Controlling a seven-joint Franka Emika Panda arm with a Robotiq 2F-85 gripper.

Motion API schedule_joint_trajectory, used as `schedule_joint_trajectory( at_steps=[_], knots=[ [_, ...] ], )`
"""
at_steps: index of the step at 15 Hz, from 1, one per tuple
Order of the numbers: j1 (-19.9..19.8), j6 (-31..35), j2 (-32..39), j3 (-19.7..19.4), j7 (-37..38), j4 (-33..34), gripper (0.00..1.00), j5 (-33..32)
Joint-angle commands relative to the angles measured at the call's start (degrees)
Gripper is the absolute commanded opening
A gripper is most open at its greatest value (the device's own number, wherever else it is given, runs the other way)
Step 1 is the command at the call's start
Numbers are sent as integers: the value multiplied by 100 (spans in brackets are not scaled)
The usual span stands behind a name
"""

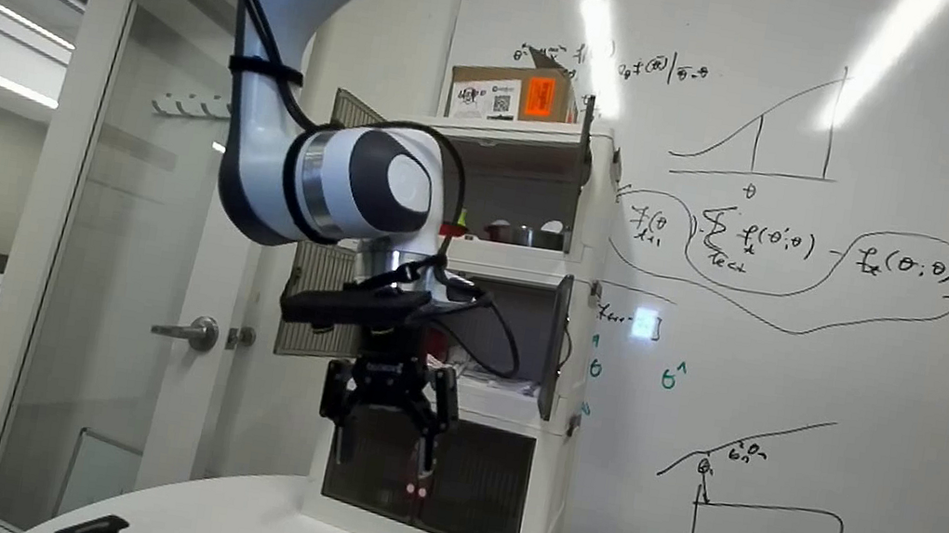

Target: Put one towel in the middle cabinet

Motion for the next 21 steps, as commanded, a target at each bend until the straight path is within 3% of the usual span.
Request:
schedule_joint_trajectory(
  at_steps=[1,5,10,15,21],
  knots=[
    [503,-130,663,-295,-291,762,100,25],
    [909,-55,1504,-540,-267,1536,100,22],
    [569,-215,2407,-69,-861,2280,100,414],
    [605,-359,3110,-171,-1071,3009,100,384],
    [935,-338,3736,-297,-1113,3524,100,255]
  ],
)
